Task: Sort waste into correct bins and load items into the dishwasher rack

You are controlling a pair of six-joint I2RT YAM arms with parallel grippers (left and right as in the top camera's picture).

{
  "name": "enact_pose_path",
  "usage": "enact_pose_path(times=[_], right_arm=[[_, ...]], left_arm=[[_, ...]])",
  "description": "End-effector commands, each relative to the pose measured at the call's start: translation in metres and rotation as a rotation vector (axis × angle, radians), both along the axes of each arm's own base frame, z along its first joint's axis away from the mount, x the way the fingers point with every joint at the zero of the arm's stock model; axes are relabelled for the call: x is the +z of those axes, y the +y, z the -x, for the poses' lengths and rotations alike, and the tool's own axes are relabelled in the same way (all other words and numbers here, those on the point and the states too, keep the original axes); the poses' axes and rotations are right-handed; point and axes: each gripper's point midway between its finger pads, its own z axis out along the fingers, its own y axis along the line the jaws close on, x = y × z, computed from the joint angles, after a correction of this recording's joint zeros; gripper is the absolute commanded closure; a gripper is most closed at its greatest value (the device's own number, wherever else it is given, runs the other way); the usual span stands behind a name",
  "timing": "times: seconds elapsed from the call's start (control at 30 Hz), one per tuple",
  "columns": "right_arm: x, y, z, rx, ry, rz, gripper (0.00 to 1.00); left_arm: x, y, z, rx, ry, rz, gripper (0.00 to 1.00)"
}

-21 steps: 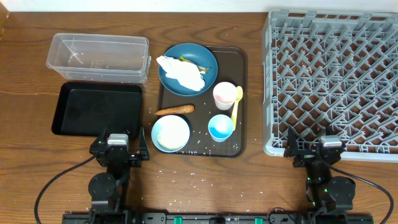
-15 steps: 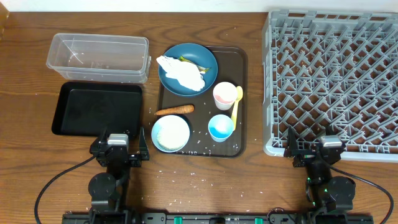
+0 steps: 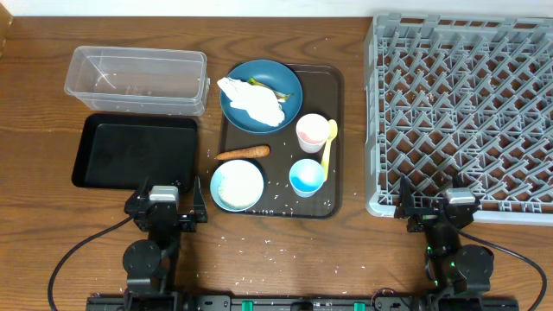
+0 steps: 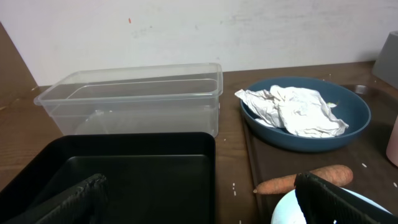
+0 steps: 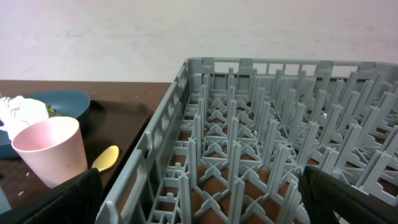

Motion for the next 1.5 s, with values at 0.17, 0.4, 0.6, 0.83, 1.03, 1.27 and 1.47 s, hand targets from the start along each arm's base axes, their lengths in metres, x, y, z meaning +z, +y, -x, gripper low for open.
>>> enact_pose_path(times=[0.17, 0.4, 0.6, 0.83, 1.03, 1.27, 1.47], right_arm=[[-0.001, 0.003, 0.0, 0.014, -0.001, 0.005, 0.01], [-0.001, 0.003, 0.0, 0.014, -0.001, 0.005, 0.01], [-0.001, 0.003, 0.0, 0.014, -0.001, 0.005, 0.01], [-0.001, 0.003, 0.0, 0.014, -0.001, 0.005, 0.01], [0.0, 0.003, 0.0, 0.015, -0.004, 0.004, 0.01], [0.0, 0.005, 0.001, 0.027, -0.004, 0.003, 0.01], [0.04, 0.014, 0.002, 0.078, -0.163, -0.017, 0.01]], left_arm=[[-0.016, 0.001, 0.0, 0.008, 0.036, 0.011, 0.03], [-0.016, 0.001, 0.0, 0.008, 0.036, 0.011, 0.03], [-0.016, 0.001, 0.0, 0.008, 0.036, 0.011, 0.03], [-0.016, 0.001, 0.0, 0.008, 0.036, 0.011, 0.03], [-0.016, 0.001, 0.0, 0.007, 0.035, 0.011, 0.03], [-0.013, 0.001, -0.001, 0.006, 0.024, 0.004, 0.03], [0.021, -0.042, 0.002, -0.242, -0.109, 0.027, 0.03]])
